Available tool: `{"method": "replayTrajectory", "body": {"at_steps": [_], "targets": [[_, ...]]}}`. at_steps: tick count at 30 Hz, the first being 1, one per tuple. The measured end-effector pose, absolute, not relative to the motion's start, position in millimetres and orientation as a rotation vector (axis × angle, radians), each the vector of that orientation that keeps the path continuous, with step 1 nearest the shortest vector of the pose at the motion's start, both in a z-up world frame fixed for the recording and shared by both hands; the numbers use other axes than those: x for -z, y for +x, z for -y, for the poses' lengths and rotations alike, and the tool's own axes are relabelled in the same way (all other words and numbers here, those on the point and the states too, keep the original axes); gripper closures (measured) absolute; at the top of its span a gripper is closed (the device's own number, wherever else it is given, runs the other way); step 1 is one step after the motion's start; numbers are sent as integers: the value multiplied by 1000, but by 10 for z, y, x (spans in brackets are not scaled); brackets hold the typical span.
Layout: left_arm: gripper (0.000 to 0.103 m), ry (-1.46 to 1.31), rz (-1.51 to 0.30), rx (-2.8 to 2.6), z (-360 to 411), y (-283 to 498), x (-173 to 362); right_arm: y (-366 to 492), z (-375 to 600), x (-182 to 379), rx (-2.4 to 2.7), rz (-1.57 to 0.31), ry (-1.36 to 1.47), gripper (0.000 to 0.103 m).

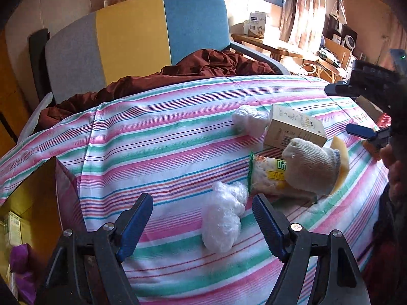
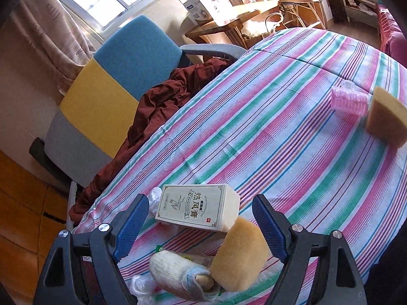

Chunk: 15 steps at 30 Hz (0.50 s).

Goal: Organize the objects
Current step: 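Move the left tool to the plastic-wrapped white bundle and grasp it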

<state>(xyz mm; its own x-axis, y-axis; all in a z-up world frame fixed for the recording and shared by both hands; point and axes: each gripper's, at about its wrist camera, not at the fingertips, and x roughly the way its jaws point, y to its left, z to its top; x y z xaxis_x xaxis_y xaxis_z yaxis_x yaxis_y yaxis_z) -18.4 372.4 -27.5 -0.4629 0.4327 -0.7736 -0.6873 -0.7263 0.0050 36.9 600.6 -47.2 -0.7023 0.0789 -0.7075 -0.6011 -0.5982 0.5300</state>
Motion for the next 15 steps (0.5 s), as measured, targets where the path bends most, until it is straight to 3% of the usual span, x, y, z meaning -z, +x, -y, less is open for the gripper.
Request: {"method": "replayTrajectory", "body": {"at_steps": [4, 6, 15], "targets": [[42, -1089, -467, -2166, -3882, -266, 466, 383, -6020, 467, -2315, -1113, -900, 18], [67, -1148, -498, -2167, -3921, -294, 589, 394, -6040, 477, -2307, -1121, -896, 18], [66, -1194, -409, -2167, -3794, -310, 686, 432, -6107, 527, -2258, -1149, -898, 18]]}}
